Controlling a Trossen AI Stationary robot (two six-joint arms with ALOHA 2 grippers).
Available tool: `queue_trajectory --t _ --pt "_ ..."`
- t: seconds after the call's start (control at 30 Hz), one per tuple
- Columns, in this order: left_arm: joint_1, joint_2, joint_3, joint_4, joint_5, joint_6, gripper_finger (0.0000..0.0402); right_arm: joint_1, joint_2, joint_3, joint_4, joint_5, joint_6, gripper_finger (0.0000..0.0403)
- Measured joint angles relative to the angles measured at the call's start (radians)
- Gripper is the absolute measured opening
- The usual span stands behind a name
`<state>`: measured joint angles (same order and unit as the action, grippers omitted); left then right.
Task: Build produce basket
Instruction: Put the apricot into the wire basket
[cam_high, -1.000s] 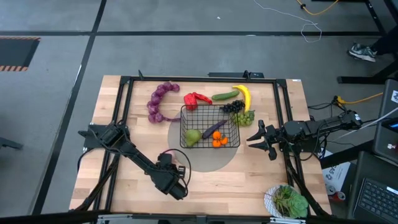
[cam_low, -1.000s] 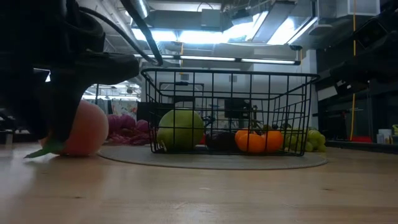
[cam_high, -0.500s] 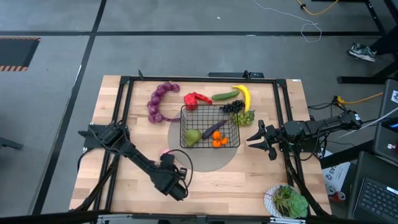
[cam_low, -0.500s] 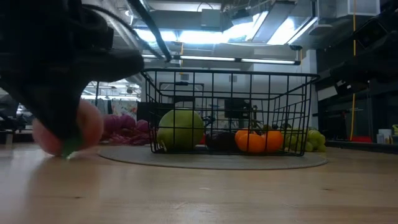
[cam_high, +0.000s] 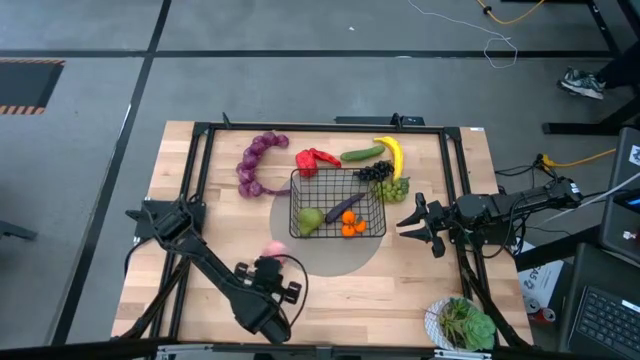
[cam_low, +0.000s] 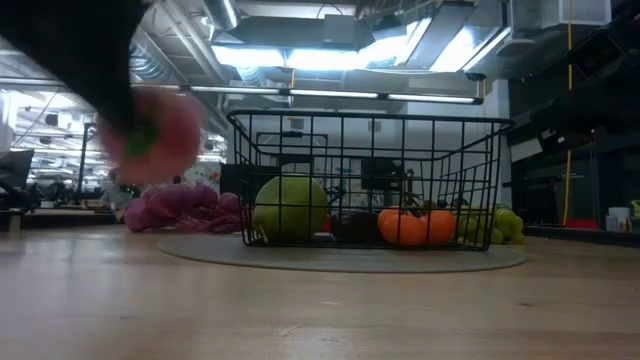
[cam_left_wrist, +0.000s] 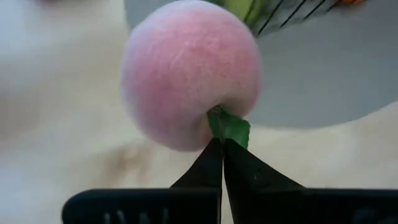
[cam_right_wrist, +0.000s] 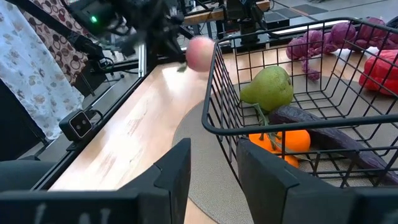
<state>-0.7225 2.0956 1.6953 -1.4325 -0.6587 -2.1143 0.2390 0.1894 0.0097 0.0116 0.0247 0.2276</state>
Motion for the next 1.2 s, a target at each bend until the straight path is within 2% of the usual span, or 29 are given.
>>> queue_trajectory --t 0.2,0.37,0.5,0.73,0.97,1.1,1.2 --pt "0.023 0.0 0.18 -0.14 -0.08 0.119 0.0 0.0 0.0 0.0 0.0 0.0 0.002 0.013" --pt "0.071 -0.004 0.308 -0.138 -0.288 0.354 0.0 0.0 0.0 0.0 0.0 0.0 0.002 0.013" --pt "0.142 -0.006 0.37 -0.138 -0.356 0.502 0.0 0.0 0.0 0.0 0.0 0.0 0.003 0.013" --pt "0.309 -0.006 0.418 -0.118 -0.346 0.72 0.0 0.0 0.0 0.0 0.0 0.0 0.003 0.013" --pt "0.45 -0.006 0.411 0.066 -0.336 0.933 0.0003 0.0 0.0 0.0 0.0 0.0 0.004 0.013" --pt "0.497 -0.005 0.401 0.158 -0.26 1.048 0.0029 0.0 0.0 0.0 0.0 0.0 0.005 0.013" --pt "0.51 -0.005 0.401 0.166 -0.243 1.077 0.006 0.0 0.0 0.0 0.0 0.0 0.005 0.013"
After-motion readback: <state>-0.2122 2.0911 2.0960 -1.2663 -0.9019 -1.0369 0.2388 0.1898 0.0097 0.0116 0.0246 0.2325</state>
